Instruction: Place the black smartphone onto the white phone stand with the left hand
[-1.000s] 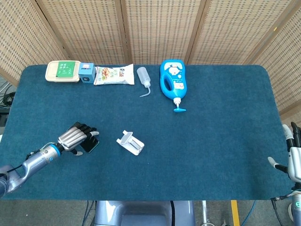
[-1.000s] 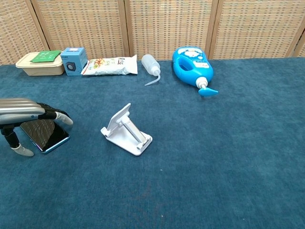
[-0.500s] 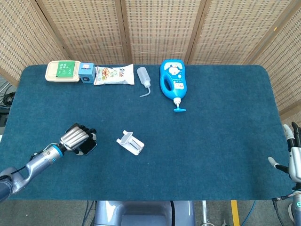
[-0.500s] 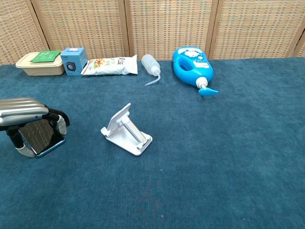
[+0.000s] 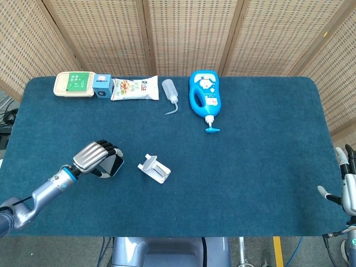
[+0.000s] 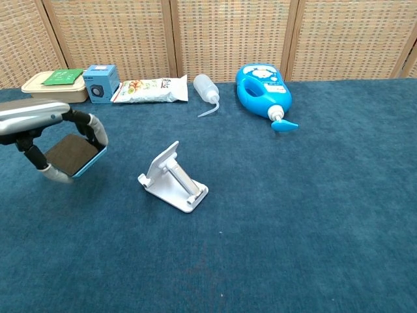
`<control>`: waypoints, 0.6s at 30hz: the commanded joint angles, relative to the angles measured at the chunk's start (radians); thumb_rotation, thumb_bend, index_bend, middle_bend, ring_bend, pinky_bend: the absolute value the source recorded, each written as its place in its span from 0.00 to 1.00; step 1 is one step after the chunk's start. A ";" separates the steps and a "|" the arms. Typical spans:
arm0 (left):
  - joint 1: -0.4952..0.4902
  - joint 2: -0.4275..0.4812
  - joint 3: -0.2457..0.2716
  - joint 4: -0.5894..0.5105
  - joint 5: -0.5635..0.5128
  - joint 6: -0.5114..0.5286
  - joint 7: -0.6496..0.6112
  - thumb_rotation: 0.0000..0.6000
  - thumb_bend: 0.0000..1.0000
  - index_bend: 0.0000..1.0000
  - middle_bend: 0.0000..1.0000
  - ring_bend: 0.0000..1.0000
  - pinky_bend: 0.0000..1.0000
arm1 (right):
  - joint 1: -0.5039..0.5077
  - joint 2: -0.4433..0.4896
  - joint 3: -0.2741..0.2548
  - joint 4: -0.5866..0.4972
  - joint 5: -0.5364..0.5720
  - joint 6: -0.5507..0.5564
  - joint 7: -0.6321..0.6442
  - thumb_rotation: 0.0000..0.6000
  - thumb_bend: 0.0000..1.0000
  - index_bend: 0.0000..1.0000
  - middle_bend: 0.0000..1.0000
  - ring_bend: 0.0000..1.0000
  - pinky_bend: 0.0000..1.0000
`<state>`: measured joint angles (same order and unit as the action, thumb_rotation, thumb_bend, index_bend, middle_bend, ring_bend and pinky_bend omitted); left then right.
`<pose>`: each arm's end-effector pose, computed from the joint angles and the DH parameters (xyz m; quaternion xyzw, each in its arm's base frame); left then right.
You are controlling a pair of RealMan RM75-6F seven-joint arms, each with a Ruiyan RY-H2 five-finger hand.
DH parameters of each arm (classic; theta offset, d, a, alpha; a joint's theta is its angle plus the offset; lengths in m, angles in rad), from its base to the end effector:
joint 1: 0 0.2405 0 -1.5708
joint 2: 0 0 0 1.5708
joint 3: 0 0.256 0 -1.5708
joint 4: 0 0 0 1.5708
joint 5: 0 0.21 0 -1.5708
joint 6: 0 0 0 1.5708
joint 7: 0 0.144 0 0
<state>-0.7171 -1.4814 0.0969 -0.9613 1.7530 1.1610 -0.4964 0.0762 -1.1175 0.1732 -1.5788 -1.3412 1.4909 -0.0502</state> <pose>-0.2386 0.3497 0.0318 -0.8090 -0.3066 -0.3994 0.3034 -0.3286 -0.2015 0.1914 0.5272 -0.3654 0.3768 0.6683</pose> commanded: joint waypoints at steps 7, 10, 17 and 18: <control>-0.051 0.040 -0.090 -0.219 -0.063 0.012 -0.046 1.00 0.02 0.48 0.45 0.42 0.29 | 0.004 0.000 0.001 0.004 0.011 -0.013 0.000 1.00 0.03 0.00 0.00 0.00 0.00; -0.060 0.040 -0.102 -0.259 -0.085 -0.010 -0.073 1.00 0.02 0.48 0.45 0.42 0.29 | 0.006 0.000 0.002 0.007 0.015 -0.019 0.002 1.00 0.03 0.00 0.00 0.00 0.00; -0.067 0.038 -0.114 -0.309 -0.136 -0.061 -0.149 1.00 0.02 0.48 0.45 0.42 0.29 | 0.009 -0.001 0.002 0.011 0.020 -0.026 0.003 1.00 0.03 0.00 0.00 0.00 0.00; -0.073 0.037 -0.117 -0.316 -0.148 -0.082 -0.179 1.00 0.02 0.48 0.45 0.42 0.29 | 0.010 -0.001 0.001 0.012 0.021 -0.028 0.003 1.00 0.03 0.00 0.00 0.00 0.00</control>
<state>-0.7823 -1.4438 -0.0156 -1.2631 1.6241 1.1077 -0.6365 0.0859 -1.1188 0.1746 -1.5673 -1.3207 1.4631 -0.0473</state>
